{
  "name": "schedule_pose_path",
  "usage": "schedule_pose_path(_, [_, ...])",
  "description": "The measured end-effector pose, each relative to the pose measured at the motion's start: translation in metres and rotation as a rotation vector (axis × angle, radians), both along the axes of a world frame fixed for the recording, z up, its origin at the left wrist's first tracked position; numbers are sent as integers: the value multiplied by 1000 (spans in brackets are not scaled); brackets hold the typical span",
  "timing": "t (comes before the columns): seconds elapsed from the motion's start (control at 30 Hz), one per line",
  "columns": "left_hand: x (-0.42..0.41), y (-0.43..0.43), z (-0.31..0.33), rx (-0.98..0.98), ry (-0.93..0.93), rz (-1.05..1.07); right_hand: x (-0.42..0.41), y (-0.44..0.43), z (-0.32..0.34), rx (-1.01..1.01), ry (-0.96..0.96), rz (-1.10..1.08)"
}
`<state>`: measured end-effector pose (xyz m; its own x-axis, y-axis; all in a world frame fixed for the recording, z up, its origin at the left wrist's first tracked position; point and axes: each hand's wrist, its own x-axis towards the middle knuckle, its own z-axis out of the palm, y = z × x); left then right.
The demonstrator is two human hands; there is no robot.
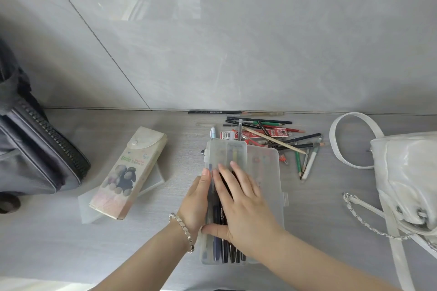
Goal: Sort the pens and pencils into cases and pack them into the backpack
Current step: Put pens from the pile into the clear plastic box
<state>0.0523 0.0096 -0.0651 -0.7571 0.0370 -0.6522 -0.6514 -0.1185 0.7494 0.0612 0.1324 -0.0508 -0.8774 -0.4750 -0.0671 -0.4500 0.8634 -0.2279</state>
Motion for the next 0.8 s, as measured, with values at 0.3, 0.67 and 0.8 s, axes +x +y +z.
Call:
schedule_pose_path(0.3, [-7,-1,3,-118,-6,37,-27,1,9,-55,38,162])
schedule_pose_path(0.67, [-21,-34,4,-407,-55,109,-186,101,-31,120,-287,-254])
schedule_pose_path(0.8, [-20,-42,2,-393,-102,140,-189,97,-34,271,-208,-124])
